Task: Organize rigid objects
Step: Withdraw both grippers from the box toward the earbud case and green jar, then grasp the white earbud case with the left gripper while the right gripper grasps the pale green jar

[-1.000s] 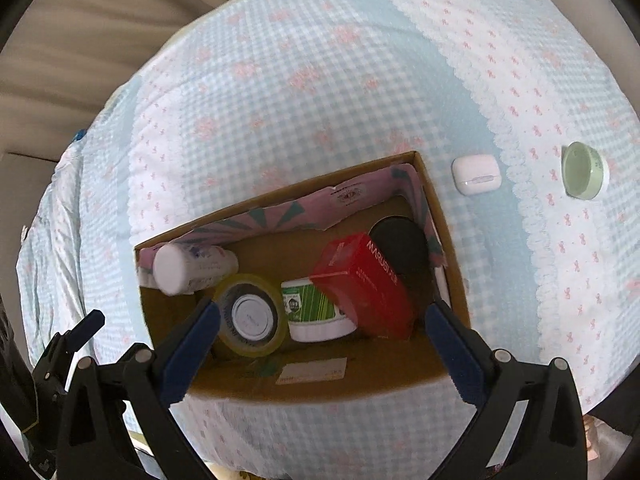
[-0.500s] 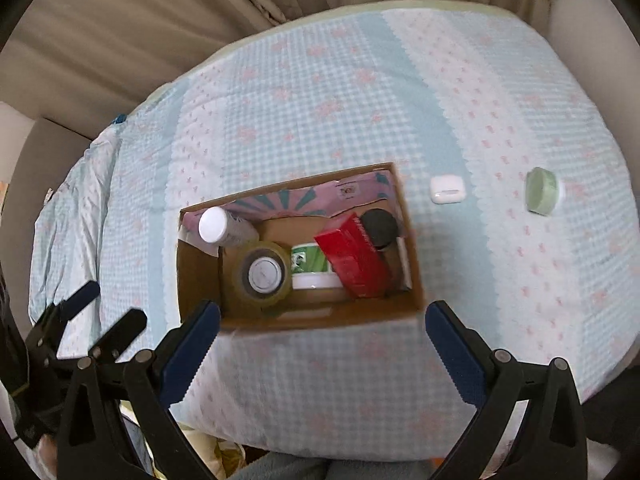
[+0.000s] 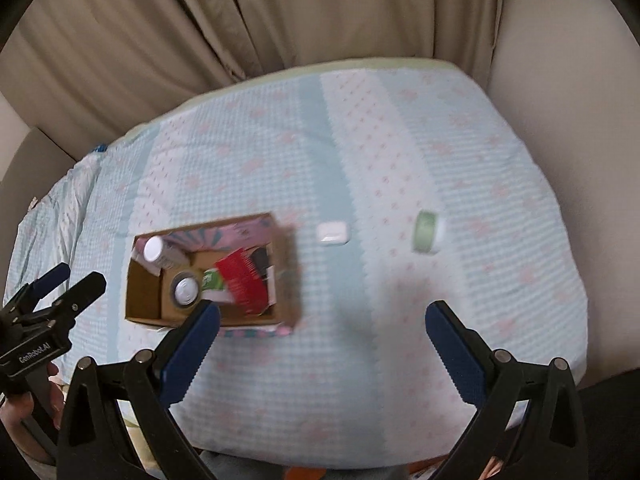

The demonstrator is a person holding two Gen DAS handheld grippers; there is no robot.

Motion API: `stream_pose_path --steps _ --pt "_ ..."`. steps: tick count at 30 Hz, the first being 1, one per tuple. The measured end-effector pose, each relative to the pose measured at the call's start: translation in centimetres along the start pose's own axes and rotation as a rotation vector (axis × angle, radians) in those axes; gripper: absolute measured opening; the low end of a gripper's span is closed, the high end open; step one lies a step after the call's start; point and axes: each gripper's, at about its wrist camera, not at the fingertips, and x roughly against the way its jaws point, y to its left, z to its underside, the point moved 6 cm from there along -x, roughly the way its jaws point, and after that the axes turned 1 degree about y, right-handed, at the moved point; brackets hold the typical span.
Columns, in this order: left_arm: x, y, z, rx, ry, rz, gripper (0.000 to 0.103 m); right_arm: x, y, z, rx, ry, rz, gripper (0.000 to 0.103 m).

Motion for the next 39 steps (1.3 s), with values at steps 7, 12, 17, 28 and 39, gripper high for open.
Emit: stream_pose_path --steps 7,12,17,28,39 --pt "-2.3 -8.1 -0.5 0.081 0.008 -0.042 0.103 -0.7 -7.8 -2.5 0.032 0.003 -0.031 0.102" --pt "-4.5 -12.3 -0.7 0.101 0.032 -0.055 0.103 -2.6 -11.6 -3.6 -0.013 0.060 -0.078 0.102" --pt "-7.7 -15.0 -0.6 0.078 0.035 -0.068 0.103 -5.1 -13.6 -4.7 -0.037 0.089 -0.085 0.102" --pt "-21.5 -17.7 0.3 0.062 0.156 -0.103 0.103 -14.2 -16.9 -5.8 -0.138 0.163 -0.056 0.102" --pt "-33.4 -16.3 1.5 0.024 0.291 -0.149 0.102 -24.1 -17.2 -4.9 -0.190 0.272 -0.041 0.102"
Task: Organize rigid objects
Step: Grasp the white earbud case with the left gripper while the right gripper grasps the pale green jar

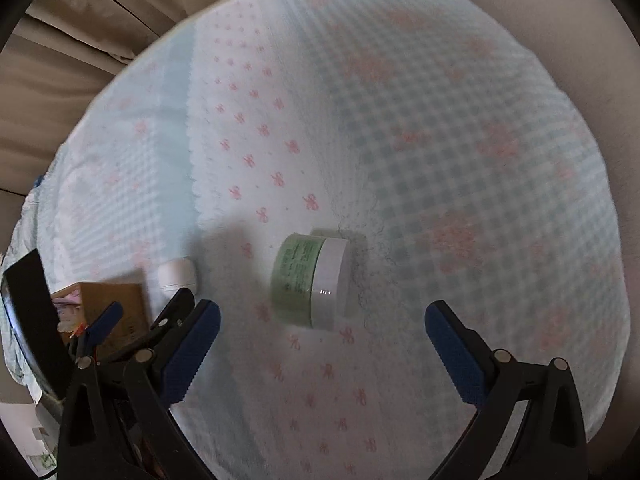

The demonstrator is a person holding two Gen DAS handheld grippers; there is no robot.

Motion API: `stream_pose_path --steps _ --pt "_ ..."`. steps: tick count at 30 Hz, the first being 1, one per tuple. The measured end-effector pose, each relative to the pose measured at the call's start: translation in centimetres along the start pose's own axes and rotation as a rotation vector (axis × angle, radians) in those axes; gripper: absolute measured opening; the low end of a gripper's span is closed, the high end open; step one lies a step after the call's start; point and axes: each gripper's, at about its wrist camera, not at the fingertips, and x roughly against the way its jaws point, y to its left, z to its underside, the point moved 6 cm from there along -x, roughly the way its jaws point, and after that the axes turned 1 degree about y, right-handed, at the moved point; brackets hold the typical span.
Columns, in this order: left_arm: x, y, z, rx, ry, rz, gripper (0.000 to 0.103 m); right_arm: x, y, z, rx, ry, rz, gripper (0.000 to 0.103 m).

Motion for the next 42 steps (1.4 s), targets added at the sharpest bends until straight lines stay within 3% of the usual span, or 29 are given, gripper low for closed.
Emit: stream_pose_path --steps 6,13,16,18,22,32,42 --pt "-2.7 -0.1 -0.4 -0.034 0.044 0.056 0.100 -2.7 0.1 -1.0 -0.013 0.036 0.035 0.101" --pt "-4.7 0.3 -0.7 -0.037 0.082 0.130 0.092 -4.7 0.3 -1.6 -0.014 0.070 0.066 0.090" --pt "-4.4 1.0 -0.9 -0.023 0.070 0.143 0.075 -5.6 0.3 -1.6 -0.005 0.096 0.080 0.074" --pt "-4.3 1.8 -1.2 0.001 0.075 0.146 0.057 -6.2 0.2 -1.5 -0.007 0.111 0.087 0.070" --pt "-4.4 2.9 -1.7 0.036 0.092 0.177 0.057 -7.1 0.5 -1.1 0.004 0.127 0.075 0.046" --pt "-2.9 3.4 -2.3 0.068 0.062 0.194 0.057 -5.6 0.8 -0.7 0.038 0.085 0.071 0.039" --pt "5.1 3.9 -2.9 0.063 -0.055 0.237 0.057 1.0 0.8 -0.6 0.033 -0.024 0.026 0.039"
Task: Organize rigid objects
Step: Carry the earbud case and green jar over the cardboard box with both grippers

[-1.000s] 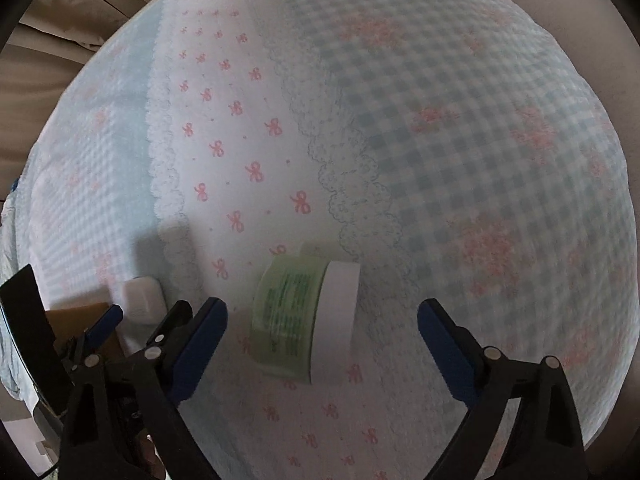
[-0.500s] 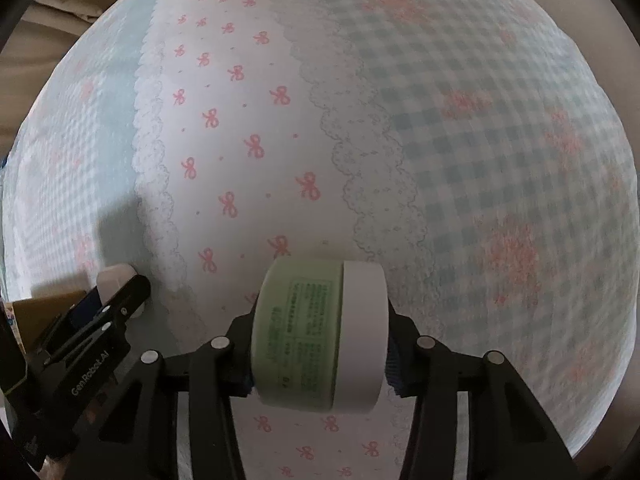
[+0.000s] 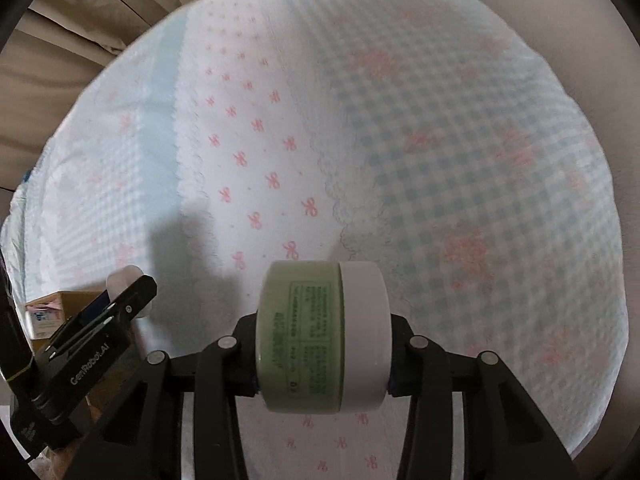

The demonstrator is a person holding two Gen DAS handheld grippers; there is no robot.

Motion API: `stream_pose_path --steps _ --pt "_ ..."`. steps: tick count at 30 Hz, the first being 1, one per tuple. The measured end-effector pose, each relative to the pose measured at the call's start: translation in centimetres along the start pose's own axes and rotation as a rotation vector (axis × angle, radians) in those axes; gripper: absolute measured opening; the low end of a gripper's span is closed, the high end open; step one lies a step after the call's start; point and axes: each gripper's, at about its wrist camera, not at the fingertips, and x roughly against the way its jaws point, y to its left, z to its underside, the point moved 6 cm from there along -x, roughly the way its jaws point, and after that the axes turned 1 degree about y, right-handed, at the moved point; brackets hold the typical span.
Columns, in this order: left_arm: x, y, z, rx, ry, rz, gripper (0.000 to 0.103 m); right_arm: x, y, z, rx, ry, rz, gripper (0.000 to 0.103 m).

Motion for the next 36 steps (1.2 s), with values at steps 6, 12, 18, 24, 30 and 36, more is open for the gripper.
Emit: stream_pose_path --steps 6,12,18,24,30,36 --pt "8.9 -2.4 0.9 0.010 -0.101 0.010 0.057 6.2 1.4 1.1 0.039 -0.088 -0.049 0.039" --pt "17.5 -1.7 2.0 0.019 -0.177 -0.001 0.057 13.1 4.2 2.0 0.118 -0.173 -0.118 0.039" --pt "23.7 1.9 3.1 0.056 -0.221 -0.034 0.057 18.0 8.2 3.2 0.191 -0.229 -0.198 0.039" --pt "26.1 8.0 3.8 0.085 -0.234 -0.063 0.057 19.5 13.2 5.4 0.246 -0.220 -0.235 0.039" --pt "26.5 15.8 4.0 0.087 -0.215 -0.066 0.057 18.5 19.8 7.3 0.293 -0.205 -0.235 0.039" --pt "24.5 23.6 3.8 0.035 -0.154 -0.064 0.057 15.4 27.4 8.6 0.252 -0.160 -0.224 0.039"
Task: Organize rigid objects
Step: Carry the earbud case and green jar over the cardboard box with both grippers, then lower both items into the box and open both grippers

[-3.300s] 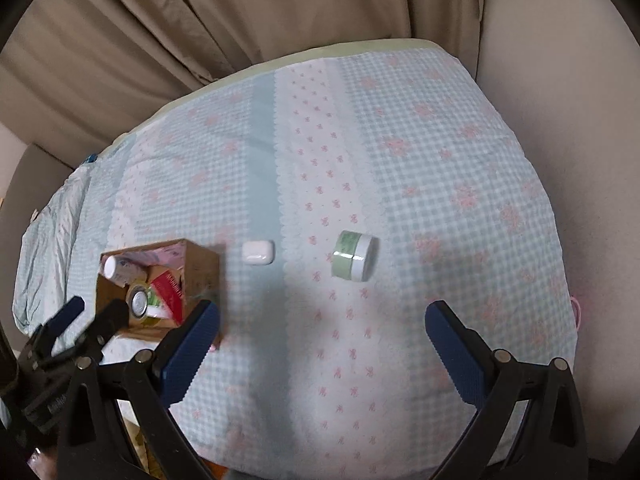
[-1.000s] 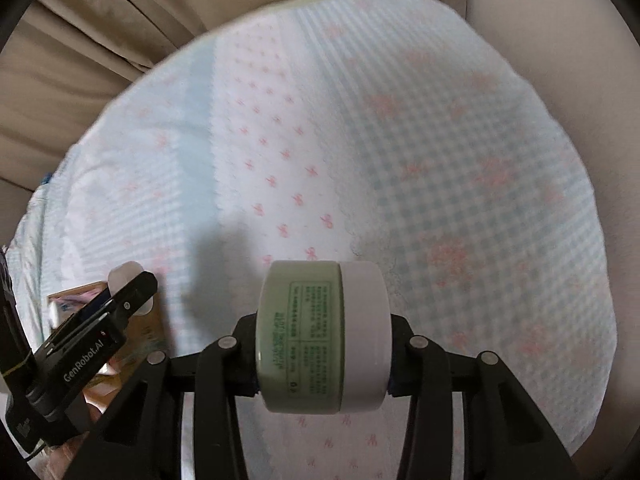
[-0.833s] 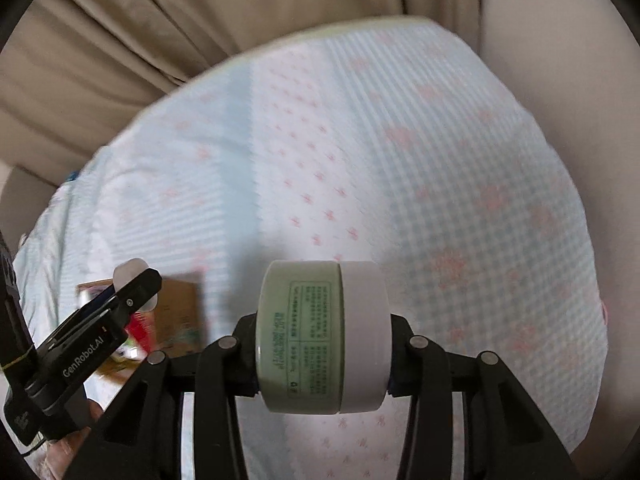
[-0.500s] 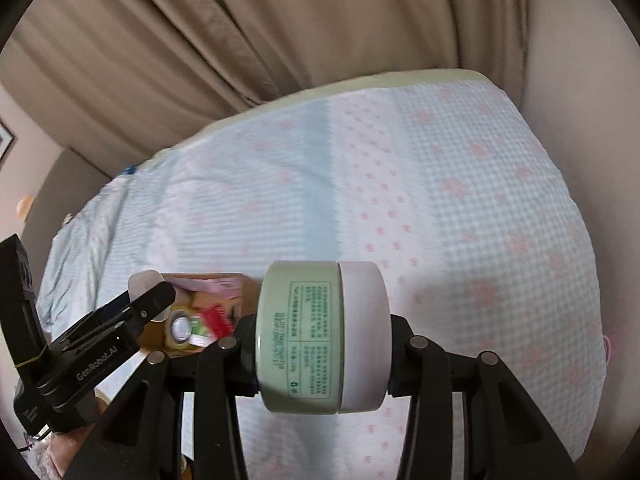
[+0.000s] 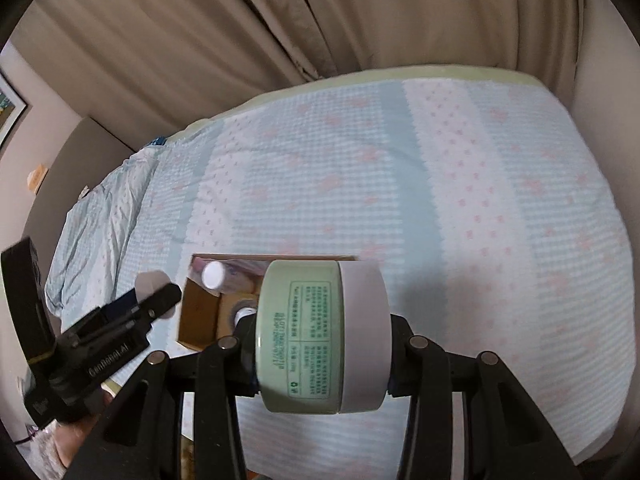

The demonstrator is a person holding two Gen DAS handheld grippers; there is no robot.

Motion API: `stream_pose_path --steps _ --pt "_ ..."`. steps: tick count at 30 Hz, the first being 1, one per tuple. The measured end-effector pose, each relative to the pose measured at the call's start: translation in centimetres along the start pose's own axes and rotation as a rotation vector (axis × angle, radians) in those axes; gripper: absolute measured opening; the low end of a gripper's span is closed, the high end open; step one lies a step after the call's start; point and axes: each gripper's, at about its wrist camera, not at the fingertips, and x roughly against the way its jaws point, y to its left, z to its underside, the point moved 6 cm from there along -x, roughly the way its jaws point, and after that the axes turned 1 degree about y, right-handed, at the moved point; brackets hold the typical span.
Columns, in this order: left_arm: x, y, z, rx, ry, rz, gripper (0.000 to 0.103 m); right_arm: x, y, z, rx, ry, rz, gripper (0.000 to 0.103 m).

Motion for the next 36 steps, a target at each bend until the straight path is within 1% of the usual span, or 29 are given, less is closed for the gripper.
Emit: stream_pose_path --steps 3,6,12,17,21,24,29,30,31,32,33,34,35,36 --pt "-2.2 3.1 0.2 -0.042 0.044 -0.010 0.057 -2.8 2.5 0.1 -0.037 0.030 -0.002 0.039" --pt "-4.9 5.9 0.9 -0.061 0.104 -0.008 0.057 -6.1 4.8 0.3 -0.061 0.070 0.009 0.039" --pt "-9.5 8.8 2.4 -0.070 0.185 -0.011 0.057 -12.5 7.1 0.6 -0.071 0.180 0.030 0.039" --pt "-13.0 9.4 4.0 -0.087 0.241 -0.021 0.057 -17.7 7.6 0.9 -0.050 0.265 0.044 0.039" --pt "-15.0 9.2 5.1 -0.131 0.280 -0.036 0.057 -21.2 7.1 1.4 -0.062 0.330 0.056 0.039" --pt "-15.7 8.9 5.4 -0.148 0.297 -0.033 0.057 -22.8 6.7 1.5 -0.070 0.365 0.057 0.039" --pt "-16.2 8.5 5.4 -0.184 0.311 -0.027 0.057 -24.2 6.5 1.4 -0.095 0.412 0.051 0.040" --pt "-16.2 8.5 5.3 -0.185 0.317 -0.024 0.060 -24.3 6.5 1.4 -0.094 0.410 0.057 0.040" --pt "-16.2 8.4 5.3 -0.190 0.320 -0.025 0.069 -24.3 6.5 1.3 -0.093 0.404 0.067 0.045" --pt "-16.0 8.3 5.3 -0.193 0.315 -0.018 0.097 -24.0 6.5 1.1 -0.094 0.387 0.072 0.058" --pt "-15.6 8.0 5.2 -0.191 0.305 0.020 0.103 -23.6 6.5 0.9 -0.094 0.368 0.077 0.068" --pt "-15.2 7.8 5.1 -0.187 0.292 0.031 0.103 -23.3 6.5 0.7 -0.093 0.354 0.081 0.090" --pt "-14.8 7.7 5.2 -0.188 0.287 0.027 0.103 -22.7 6.4 0.7 -0.094 0.335 0.087 0.099" --pt "-14.5 7.6 5.3 -0.191 0.284 0.032 0.103 -22.3 6.3 0.7 -0.094 0.327 0.096 0.100"
